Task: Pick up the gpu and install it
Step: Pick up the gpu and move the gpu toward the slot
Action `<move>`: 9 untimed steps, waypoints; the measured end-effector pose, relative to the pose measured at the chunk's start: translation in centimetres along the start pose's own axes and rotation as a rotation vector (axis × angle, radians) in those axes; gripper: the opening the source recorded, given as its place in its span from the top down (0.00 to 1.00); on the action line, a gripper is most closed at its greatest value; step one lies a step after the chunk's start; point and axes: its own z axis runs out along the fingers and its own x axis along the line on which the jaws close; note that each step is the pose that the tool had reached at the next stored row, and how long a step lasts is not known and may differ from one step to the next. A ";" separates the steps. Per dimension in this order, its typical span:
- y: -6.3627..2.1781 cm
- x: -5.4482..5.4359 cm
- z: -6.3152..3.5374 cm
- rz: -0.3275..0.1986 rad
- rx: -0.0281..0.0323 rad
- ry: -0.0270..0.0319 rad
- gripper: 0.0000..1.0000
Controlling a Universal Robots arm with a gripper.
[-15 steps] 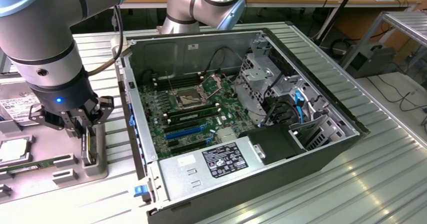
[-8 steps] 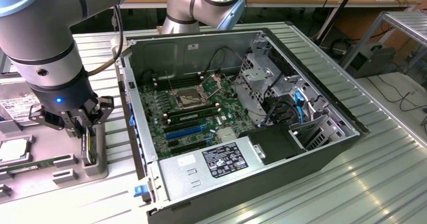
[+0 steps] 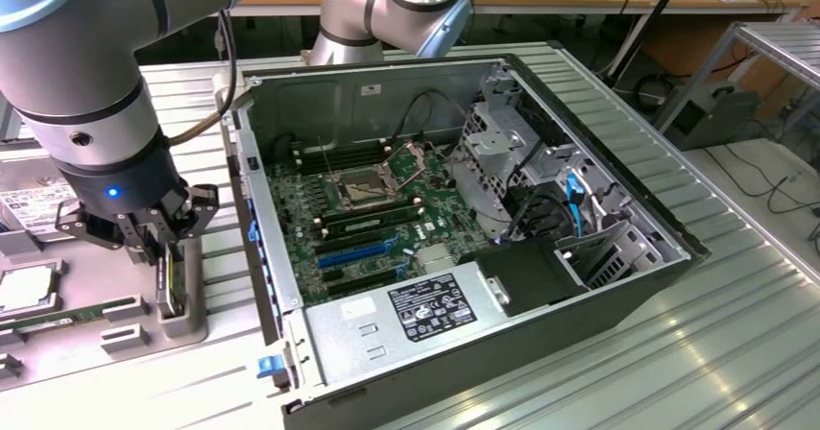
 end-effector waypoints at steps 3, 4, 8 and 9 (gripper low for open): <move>0.01 0.0 -0.28 0.000 0.0001 0.0002 0.73; 0.02 0.0 -0.47 0.000 0.0001 0.0002 0.73; 0.06 0.0 -1.22 0.000 0.0001 0.0009 0.73; 0.07 0.0 -1.35 0.000 0.0001 0.0010 0.73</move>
